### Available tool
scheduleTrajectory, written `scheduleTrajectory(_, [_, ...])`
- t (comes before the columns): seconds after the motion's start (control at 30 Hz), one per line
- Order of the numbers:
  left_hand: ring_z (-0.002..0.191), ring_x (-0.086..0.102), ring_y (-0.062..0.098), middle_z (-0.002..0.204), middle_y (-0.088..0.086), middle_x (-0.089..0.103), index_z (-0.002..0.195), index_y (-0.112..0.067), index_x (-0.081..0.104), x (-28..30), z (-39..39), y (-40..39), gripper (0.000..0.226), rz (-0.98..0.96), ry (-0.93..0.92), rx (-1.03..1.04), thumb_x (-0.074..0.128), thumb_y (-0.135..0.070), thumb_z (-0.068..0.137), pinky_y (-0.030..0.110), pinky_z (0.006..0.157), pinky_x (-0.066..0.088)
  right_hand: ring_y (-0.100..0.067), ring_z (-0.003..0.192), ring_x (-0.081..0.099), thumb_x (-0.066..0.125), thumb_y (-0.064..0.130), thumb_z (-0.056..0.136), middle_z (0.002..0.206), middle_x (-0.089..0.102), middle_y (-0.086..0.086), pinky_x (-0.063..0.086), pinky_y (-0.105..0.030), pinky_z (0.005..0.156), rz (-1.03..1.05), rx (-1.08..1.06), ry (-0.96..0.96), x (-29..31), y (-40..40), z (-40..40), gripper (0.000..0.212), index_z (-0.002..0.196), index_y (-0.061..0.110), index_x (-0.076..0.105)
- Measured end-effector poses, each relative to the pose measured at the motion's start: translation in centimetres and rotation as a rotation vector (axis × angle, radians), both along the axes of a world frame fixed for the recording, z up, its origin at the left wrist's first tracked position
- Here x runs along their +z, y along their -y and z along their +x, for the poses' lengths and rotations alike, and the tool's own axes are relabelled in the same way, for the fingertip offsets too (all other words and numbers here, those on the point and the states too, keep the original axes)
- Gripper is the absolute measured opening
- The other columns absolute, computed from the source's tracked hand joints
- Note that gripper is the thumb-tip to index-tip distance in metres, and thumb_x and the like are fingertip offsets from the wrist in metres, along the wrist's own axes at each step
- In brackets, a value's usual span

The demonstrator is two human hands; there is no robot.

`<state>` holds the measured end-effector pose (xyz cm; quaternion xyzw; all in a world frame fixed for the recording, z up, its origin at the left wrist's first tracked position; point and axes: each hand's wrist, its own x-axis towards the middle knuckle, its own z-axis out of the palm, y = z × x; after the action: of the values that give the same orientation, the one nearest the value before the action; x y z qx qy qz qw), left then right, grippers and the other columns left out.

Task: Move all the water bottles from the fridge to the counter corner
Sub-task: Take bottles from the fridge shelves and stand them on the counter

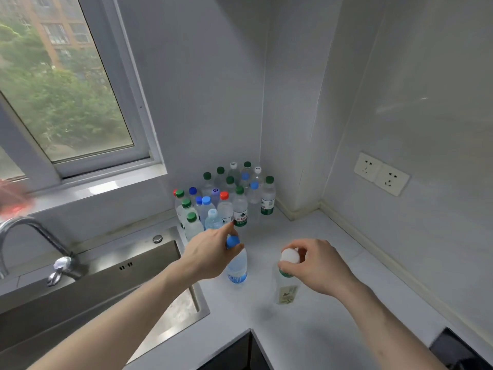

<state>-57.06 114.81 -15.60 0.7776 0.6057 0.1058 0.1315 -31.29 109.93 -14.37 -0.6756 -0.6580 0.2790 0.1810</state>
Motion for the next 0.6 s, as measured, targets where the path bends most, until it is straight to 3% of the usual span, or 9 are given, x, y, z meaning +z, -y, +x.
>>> scheduleTrajectory(0.23, [0.077,0.054,0.02,0.095,-0.002,0.063,0.116,-0.023,0.052,-1.6,0.0,-7.9,0.032,-0.011,-0.147,-0.132,0.049,-0.053,0.103,0.03,0.06,0.04,-0.001,0.075,0.066,0.079,0.052,0.072,0.079,0.072,0.017,0.054,-0.025,0.066,-0.022,-0.093,0.007,-1.0,-4.9,-1.7,0.016,0.083,0.043,0.07])
scheduleTrajectory(0.4, [0.082,0.057,0.022,0.11,0.004,0.069,0.117,-0.021,0.051,-4.5,0.0,-13.2,0.033,-0.052,-0.202,-0.192,0.049,-0.05,0.103,0.037,0.066,0.051,-0.003,0.076,0.066,0.078,0.048,0.072,0.079,0.071,0.017,0.054,-0.027,0.069,-0.046,-0.146,0.027,-2.4,-7.2,-2.9,0.014,0.082,0.043,0.07])
scheduleTrajectory(0.53, [0.086,0.063,0.026,0.107,0.006,0.069,0.118,-0.019,0.049,-6.6,0.1,-16.0,0.033,-0.08,-0.239,-0.2,0.048,-0.049,0.103,0.042,0.074,0.056,-0.004,0.076,0.065,0.077,0.048,0.073,0.078,0.07,0.017,0.054,-0.029,0.069,-0.077,-0.162,0.047,-3.2,-8.4,-3.3,0.014,0.082,0.042,0.069])
scheduleTrajectory(0.6, [0.09,0.065,0.031,0.106,0.008,0.069,0.118,-0.016,0.048,-7.2,0.1,-17.3,0.034,-0.073,-0.258,-0.199,0.047,-0.047,0.104,0.04,0.07,0.053,-0.005,0.077,0.064,0.076,0.047,0.074,0.077,0.069,0.016,0.052,-0.027,0.067,-0.094,-0.161,0.062,-3.5,-9.2,-3.4,0.013,0.082,0.042,0.069])
